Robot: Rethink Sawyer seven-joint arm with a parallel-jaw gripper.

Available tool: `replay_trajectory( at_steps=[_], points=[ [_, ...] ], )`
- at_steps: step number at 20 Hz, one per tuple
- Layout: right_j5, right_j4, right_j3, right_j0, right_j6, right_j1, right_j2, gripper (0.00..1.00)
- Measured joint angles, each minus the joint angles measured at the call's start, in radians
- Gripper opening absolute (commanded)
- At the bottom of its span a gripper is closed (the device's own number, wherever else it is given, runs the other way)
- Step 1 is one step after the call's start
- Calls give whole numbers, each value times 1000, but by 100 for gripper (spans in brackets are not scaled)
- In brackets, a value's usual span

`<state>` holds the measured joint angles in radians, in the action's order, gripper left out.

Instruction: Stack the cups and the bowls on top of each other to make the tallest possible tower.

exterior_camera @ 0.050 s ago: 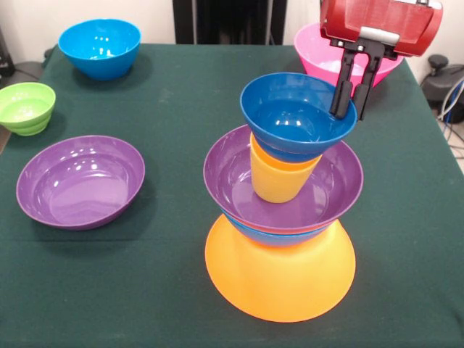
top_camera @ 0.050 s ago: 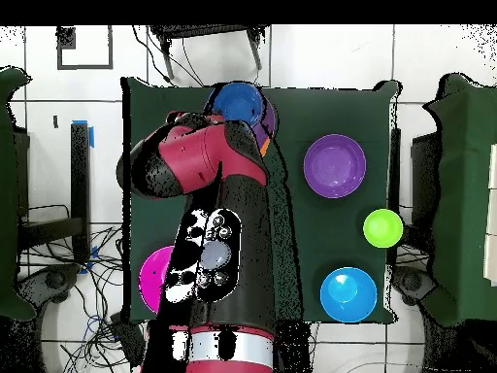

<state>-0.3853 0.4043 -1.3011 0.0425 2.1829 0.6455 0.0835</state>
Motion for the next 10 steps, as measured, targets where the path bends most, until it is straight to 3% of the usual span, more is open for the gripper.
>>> replay_trajectory(
  at_steps=[10],
  points=[
    [0, 1, -13, -6, 0, 10, -11, 0]
  ],
)
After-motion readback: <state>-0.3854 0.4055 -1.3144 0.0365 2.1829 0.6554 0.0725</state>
